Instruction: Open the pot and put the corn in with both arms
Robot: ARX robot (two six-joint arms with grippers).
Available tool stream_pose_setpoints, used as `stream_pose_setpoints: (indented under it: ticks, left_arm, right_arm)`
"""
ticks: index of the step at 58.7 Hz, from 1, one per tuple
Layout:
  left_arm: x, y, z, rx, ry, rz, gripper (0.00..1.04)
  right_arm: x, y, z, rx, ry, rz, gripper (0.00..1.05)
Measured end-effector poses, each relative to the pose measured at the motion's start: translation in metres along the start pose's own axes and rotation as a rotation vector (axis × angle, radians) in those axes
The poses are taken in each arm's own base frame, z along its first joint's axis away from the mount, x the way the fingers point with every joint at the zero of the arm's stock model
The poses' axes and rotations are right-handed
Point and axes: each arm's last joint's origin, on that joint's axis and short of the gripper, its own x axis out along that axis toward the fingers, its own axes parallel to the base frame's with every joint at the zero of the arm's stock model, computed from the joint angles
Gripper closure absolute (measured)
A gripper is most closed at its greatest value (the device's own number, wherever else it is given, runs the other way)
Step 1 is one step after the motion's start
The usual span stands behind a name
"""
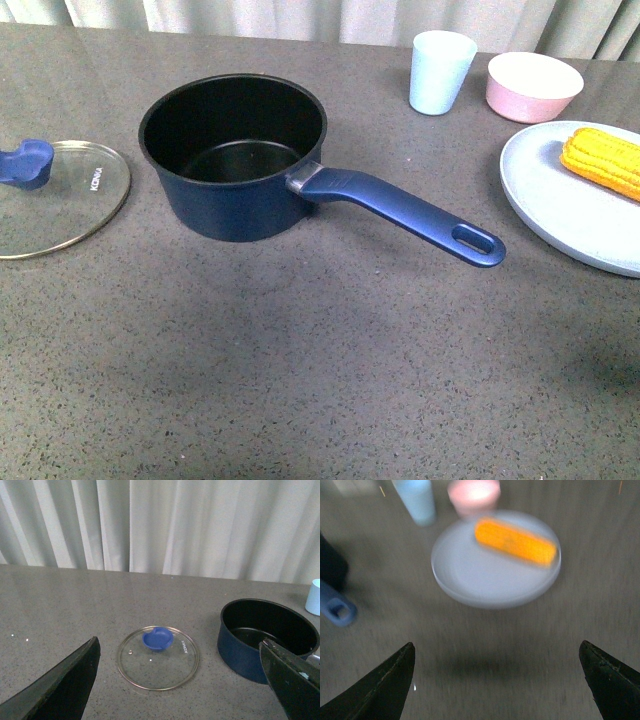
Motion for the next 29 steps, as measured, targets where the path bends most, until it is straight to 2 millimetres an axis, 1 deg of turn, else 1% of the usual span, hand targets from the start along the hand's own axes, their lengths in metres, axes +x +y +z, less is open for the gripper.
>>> stream_pose_setpoints:
  ticks: [4, 11, 13, 16, 19, 20, 22, 25, 29]
  left_arm:
    - [0.000, 0.000, 0.000, 0.000, 0.000, 0.000, 0.09]
    - [0.000, 0.000, 0.000, 0.000, 0.000, 0.000, 0.09]
    - [0.000, 0.000, 0.000, 0.000, 0.000, 0.000, 0.09]
    - [0.000, 0.000, 0.000, 0.000, 0.000, 0.000, 0.09]
    - [0.000, 0.000, 0.000, 0.000, 0.000, 0.000, 0.09]
    - [0.000, 0.000, 0.000, 0.000, 0.000, 0.000, 0.09]
    - [0.000, 0.000, 0.000, 0.000, 0.000, 0.000, 0.09]
    - [0.000, 0.000, 0.000, 0.000, 0.000, 0.000, 0.09]
    - [0.000, 0.000, 0.000, 0.000, 0.000, 0.000, 0.09]
  right_arm:
    - [0.014, -0.007, 0.014, 0.003, 0.023, -0.014, 0.09]
    - [0.039, -0.018, 0.043, -0.082, -0.020, -0.038, 0.09]
    - [0.052, -0.023, 0.054, -0.124, -0.031, -0.047, 0.09]
    - [0.067, -0.026, 0.064, -0.173, -0.038, -0.052, 0.09]
    - [0.086, -0.030, 0.075, -0.237, -0.036, -0.052, 0.09]
    - [0.090, -0.030, 0.076, -0.244, -0.036, -0.052, 0.09]
    - [0.107, -0.032, 0.082, -0.308, -0.032, -0.058, 0.09]
    - [0.124, -0.033, 0.087, -0.372, -0.027, -0.071, 0.09]
    - [0.151, -0.032, 0.092, -0.471, 0.009, -0.037, 0.09]
